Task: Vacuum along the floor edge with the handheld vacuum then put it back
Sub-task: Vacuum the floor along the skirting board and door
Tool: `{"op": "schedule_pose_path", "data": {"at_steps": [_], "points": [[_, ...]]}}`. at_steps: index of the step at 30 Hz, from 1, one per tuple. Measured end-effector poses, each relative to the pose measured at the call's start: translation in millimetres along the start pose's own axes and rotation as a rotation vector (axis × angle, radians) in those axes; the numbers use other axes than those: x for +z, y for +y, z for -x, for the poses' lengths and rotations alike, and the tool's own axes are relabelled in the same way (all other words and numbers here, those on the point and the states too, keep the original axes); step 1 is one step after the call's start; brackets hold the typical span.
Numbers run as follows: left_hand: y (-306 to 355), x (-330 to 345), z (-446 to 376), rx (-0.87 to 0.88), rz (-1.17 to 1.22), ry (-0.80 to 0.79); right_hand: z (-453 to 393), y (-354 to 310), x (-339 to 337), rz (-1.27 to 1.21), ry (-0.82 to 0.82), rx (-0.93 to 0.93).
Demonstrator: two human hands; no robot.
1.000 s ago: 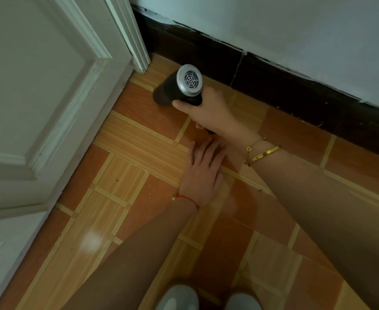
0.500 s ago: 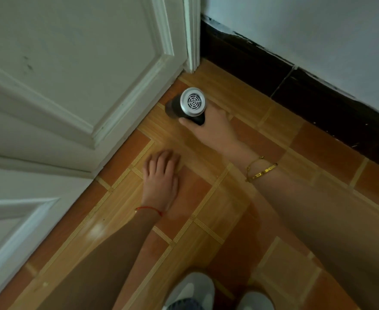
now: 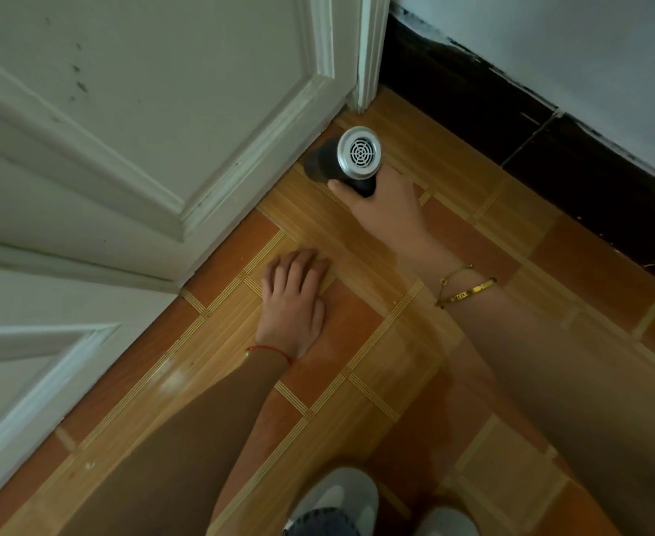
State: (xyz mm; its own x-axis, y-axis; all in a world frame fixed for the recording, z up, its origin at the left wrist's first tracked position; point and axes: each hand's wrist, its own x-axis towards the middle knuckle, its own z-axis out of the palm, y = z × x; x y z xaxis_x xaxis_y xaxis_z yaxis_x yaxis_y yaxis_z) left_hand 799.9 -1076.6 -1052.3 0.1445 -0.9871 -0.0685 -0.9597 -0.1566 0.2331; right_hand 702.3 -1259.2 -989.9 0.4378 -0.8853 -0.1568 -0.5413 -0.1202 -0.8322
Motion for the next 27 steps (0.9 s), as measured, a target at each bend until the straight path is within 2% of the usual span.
{"op": "schedule_pose_path", "data": {"at_steps": [3,6,9,14,16,19,21,23,27], "points": [[-0.2,-0.2,0.2,-0.002,-0.01,-0.003,6.5,-3.7,7.2,-0.035,-0.16,-0.002],[0.2,-0.9,0.5,-0.002,-0.019,0.002,13.6,-4.0,18.7,0.004,-0.204,-0.067],[0.1,-1.0,0.6,0.004,-0.015,0.001,9.9,-4.3,16.9,0.013,-0.147,-0.064],[0.3,-1.1,-0.5,-0.004,-0.01,-0.013,-5.3,-1.0,6.0,0.011,0.041,-0.01],[-0.3,-1.7,-1.1,-0.002,-0.007,-0.014,-7.1,-1.5,5.4,0.005,0.023,-0.008],[-0.6,-1.3,-0.8,0.007,-0.006,-0.008,0.5,-2.6,8.4,-0.005,-0.146,-0.021],[-0.6,-0.9,-0.3,0.01,-0.004,-0.009,4.7,-0.5,10.6,0.017,-0.187,-0.058],[-0.4,-1.0,-0.2,0.014,-0.003,-0.005,2.8,0.0,8.4,0.006,-0.157,-0.049],[0.1,-1.5,-0.4,0.007,0.016,-0.003,-16.7,2.6,-3.9,0.032,0.009,-0.042]]}}
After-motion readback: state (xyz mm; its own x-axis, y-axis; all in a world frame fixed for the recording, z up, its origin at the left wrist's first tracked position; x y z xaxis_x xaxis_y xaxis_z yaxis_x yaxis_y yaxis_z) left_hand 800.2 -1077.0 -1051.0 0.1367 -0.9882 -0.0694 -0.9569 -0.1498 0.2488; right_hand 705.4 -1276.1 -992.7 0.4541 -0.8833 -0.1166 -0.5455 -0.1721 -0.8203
